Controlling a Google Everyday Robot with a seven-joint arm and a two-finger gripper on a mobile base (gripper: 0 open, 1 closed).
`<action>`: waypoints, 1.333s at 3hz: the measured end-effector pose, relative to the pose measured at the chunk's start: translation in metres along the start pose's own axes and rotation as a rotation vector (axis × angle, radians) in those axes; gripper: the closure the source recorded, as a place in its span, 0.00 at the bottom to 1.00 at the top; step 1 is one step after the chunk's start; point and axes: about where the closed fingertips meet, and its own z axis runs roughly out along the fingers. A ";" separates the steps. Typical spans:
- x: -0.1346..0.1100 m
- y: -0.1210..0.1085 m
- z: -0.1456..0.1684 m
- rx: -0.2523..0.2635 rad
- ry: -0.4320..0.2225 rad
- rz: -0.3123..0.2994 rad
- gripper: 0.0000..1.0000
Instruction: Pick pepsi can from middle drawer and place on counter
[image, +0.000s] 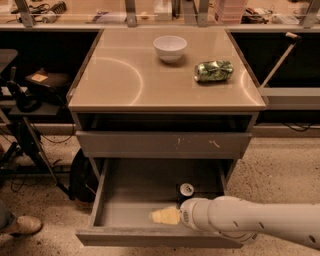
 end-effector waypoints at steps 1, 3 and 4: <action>-0.006 0.000 0.022 0.012 -0.078 0.056 0.00; -0.024 -0.022 0.053 0.097 -0.216 0.139 0.00; -0.024 -0.022 0.053 0.097 -0.216 0.138 0.00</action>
Offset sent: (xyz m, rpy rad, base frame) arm 0.1210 -0.0162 -0.0343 0.0550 -0.3582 -0.5181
